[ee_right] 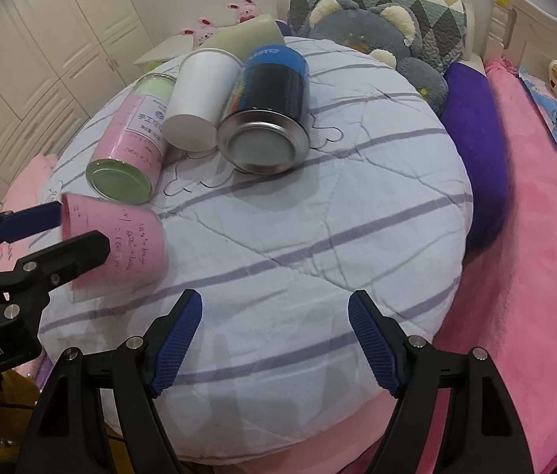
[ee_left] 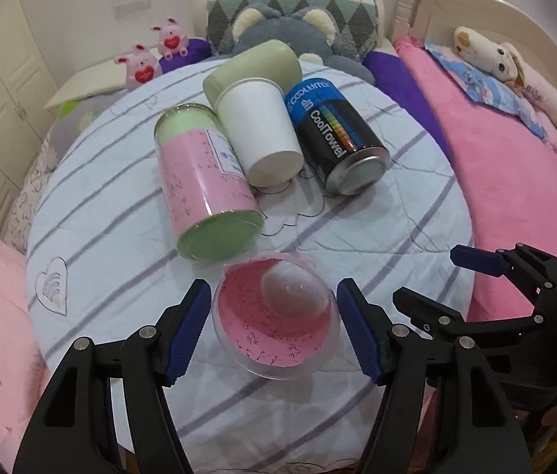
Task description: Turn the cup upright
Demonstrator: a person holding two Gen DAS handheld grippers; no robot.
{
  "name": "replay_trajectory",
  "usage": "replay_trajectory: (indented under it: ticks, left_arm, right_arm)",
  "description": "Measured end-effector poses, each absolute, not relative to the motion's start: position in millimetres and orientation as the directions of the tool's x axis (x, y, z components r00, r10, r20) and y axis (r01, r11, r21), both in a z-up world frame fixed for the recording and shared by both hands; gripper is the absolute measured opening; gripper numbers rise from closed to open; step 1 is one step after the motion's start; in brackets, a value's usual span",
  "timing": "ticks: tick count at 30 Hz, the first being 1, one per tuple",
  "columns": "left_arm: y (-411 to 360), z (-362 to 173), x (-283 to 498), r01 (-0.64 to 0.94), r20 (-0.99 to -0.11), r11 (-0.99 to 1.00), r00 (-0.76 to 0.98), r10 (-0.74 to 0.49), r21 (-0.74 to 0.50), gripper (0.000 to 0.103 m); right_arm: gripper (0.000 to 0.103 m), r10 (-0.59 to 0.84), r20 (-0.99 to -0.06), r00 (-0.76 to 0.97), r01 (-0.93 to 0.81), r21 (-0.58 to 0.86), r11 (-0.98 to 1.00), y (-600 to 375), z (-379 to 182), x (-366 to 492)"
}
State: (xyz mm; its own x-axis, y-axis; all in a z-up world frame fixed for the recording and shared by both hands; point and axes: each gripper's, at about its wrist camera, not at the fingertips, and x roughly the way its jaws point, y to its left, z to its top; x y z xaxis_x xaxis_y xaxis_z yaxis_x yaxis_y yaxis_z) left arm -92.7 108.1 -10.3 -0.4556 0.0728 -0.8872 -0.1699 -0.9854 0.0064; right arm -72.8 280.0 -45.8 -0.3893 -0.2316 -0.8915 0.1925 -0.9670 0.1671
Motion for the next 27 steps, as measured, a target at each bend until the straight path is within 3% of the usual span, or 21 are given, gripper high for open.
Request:
replay_trajectory:
  ticks: [7,9,10,27]
  left_arm:
    - [107,-21,-107,-0.207,-0.907,-0.978,-0.412,0.089,-0.002,0.075]
    - [106,-27,-111,-0.192,-0.916,-0.981,-0.397,0.063,0.016,0.095]
    - [105,-29,-113,-0.190,-0.918,-0.982,-0.392,0.065,0.011,0.096]
    - [101,-33,-103,-0.196,-0.919,-0.980,-0.383,0.098,-0.023,0.097]
  right_arm:
    - [0.078,-0.222,-0.894,-0.390,0.167,0.168,-0.972,272,-46,-74]
    - [0.078,-0.204,-0.901,-0.383,0.163,0.152,-0.975,271,-48,-74]
    - [0.078,-0.192,-0.904,-0.382,0.162,0.139,-0.977,270,-49,-73]
    - [0.078,-0.150,-0.913,-0.380,0.097,0.122,-0.988,281,-47,-63]
